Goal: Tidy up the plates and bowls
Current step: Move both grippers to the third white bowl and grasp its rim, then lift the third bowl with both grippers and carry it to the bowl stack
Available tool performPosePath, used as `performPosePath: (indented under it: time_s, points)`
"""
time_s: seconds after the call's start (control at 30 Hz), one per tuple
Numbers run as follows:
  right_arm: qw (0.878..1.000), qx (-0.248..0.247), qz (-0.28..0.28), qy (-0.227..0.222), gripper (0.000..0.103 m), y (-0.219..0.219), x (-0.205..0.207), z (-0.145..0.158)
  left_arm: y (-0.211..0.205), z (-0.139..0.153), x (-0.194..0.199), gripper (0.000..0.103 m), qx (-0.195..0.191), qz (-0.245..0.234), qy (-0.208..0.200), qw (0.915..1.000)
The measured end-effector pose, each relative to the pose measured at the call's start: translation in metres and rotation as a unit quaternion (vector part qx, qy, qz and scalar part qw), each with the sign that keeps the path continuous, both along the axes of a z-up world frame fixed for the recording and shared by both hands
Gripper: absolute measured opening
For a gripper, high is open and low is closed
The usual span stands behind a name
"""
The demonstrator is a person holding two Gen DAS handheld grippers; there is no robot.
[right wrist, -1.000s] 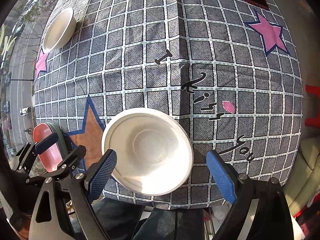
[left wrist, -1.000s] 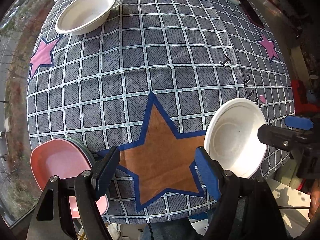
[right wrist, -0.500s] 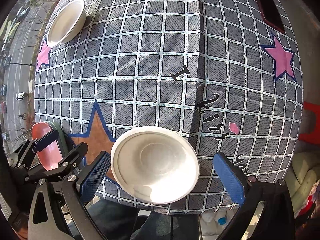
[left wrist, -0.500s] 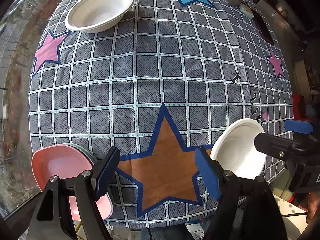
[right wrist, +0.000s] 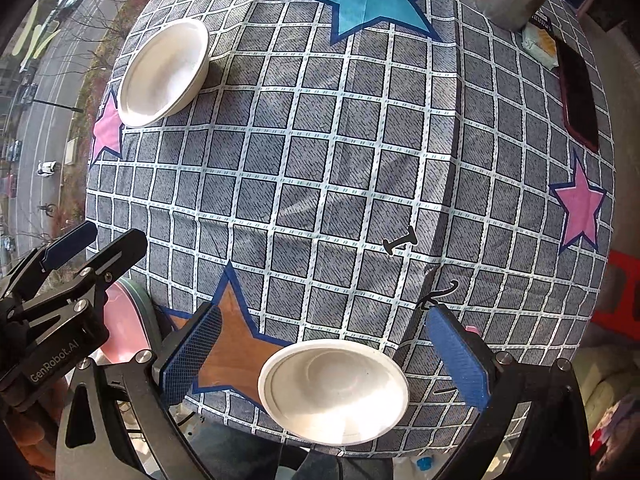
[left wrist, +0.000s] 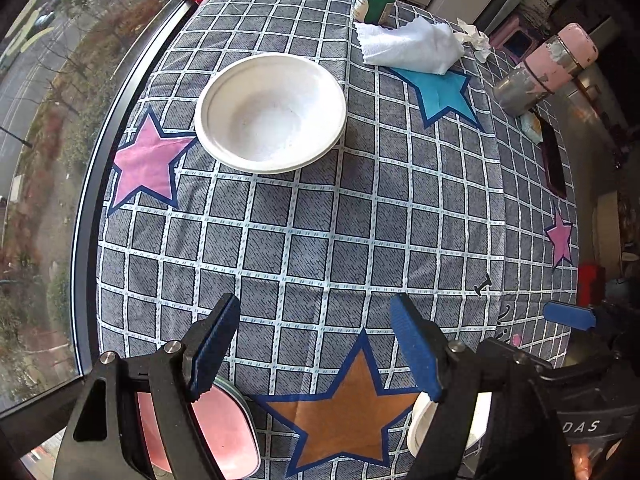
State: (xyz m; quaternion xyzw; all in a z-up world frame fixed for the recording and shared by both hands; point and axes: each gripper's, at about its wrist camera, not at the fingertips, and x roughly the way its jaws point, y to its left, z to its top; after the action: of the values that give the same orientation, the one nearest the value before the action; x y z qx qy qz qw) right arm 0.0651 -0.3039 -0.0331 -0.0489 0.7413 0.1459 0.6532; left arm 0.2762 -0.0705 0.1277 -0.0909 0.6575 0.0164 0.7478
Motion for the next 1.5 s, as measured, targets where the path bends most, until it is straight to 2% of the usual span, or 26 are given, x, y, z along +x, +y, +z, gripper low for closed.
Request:
performPosePath:
  time_s: [0.2, 0.4, 0.57, 0.77, 0.9, 1.07, 1.13, 1.2, 1.23, 1.3, 1.33, 1.37, 1.4, 1.47, 1.5]
  points:
    - [1.0, 0.002, 0.023, -0.009, 0.103, 0.026, 0.023, 0.001, 0.024, 0.002, 0.026, 0.08, 0.008, 0.039, -0.018, 0.999]
    - [0.999, 0.001, 0.038, -0.031, 0.103, 0.055, 0.056, 0.0, 0.061, -0.003, 0.057, 0.08, 0.038, 0.088, -0.029, 0.995]
    - [0.999, 0.006, 0.023, -0.043, 0.103, 0.075, 0.088, -0.011, 0.088, -0.019, 0.077, 0.08, 0.07, 0.107, -0.02, 0.9916]
    - [0.999, 0.005, 0.007, -0.048, 0.103, 0.102, 0.121, -0.032, 0.106, -0.048, 0.104, 0.08, 0.067, 0.114, 0.005, 0.9912]
    - [0.999, -0.003, 0.008, -0.045, 0.103, 0.116, 0.133, -0.05, 0.109, -0.064, 0.125, 0.08, 0.078, 0.106, 0.009, 0.9913]
    - [0.999, -0.004, 0.007, -0.048, 0.103, 0.131, 0.145, -0.065, 0.103, -0.081, 0.15, 0.08, 0.114, 0.056, 0.008, 0.9919]
    - [0.999, -0.004, 0.008, -0.046, 0.103, 0.133, 0.147, -0.069, 0.1, -0.089, 0.157, 0.08, 0.114, 0.039, 0.02, 0.9925]
    - [0.999, 0.0, 0.014, -0.048, 0.103, 0.136, 0.149, -0.07, 0.098, -0.097, 0.162, 0.071, 0.096, 0.029, 0.029, 0.9946]
    - [0.999, 0.002, 0.017, -0.05, 0.103, 0.138, 0.149, -0.071, 0.097, -0.1, 0.163, 0.06, 0.084, 0.026, 0.034, 0.9955]
    - [0.998, 0.016, 0.018, -0.049, 0.093, 0.142, 0.146, -0.071, 0.094, -0.103, 0.166, 0.049, 0.058, 0.026, 0.035, 0.9974]
    - [0.999, 0.02, 0.017, -0.044, 0.077, 0.145, 0.146, -0.071, 0.093, -0.102, 0.167, 0.04, 0.046, 0.024, 0.034, 0.9981]
    - [0.999, 0.022, 0.012, -0.037, 0.066, 0.145, 0.146, -0.072, 0.091, -0.102, 0.168, 0.037, 0.04, 0.02, 0.035, 0.9984]
    - [0.999, 0.028, 0.006, -0.027, 0.062, 0.144, 0.147, -0.075, 0.088, -0.102, 0.169, 0.037, 0.04, 0.015, 0.036, 0.9984]
    - [0.998, 0.058, -0.015, 0.002, 0.044, 0.142, 0.149, -0.081, 0.084, -0.102, 0.171, 0.035, 0.04, 0.008, 0.039, 0.9984]
    - [0.997, 0.067, -0.025, 0.008, 0.042, 0.139, 0.149, -0.083, 0.081, -0.103, 0.173, 0.035, 0.038, 0.006, 0.041, 0.9984]
